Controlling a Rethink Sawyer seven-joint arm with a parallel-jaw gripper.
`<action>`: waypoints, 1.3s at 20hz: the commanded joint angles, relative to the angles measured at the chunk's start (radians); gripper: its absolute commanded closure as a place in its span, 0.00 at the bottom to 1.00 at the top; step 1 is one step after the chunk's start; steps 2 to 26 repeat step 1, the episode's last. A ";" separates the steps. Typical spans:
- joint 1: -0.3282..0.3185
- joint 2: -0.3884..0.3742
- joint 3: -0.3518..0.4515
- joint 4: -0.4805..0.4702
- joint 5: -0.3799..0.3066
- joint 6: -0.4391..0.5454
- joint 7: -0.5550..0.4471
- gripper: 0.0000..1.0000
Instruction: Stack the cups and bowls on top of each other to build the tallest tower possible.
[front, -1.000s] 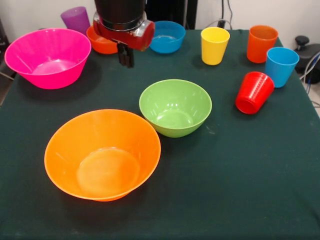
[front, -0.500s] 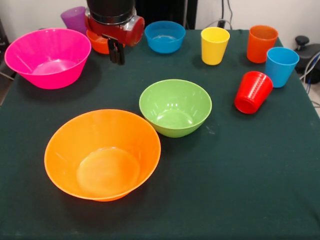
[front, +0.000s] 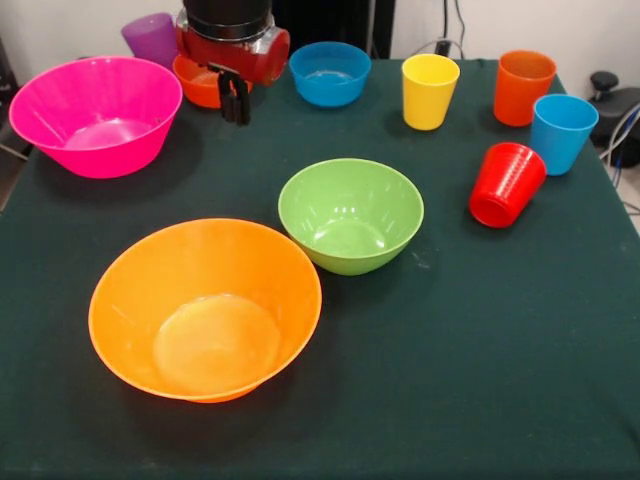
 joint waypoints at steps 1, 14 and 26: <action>0.010 0.052 0.104 0.038 -0.079 -0.047 -0.077 1.00; 0.010 0.052 0.104 0.038 -0.079 -0.047 -0.077 1.00; 0.010 0.052 0.104 0.038 -0.079 -0.047 -0.077 1.00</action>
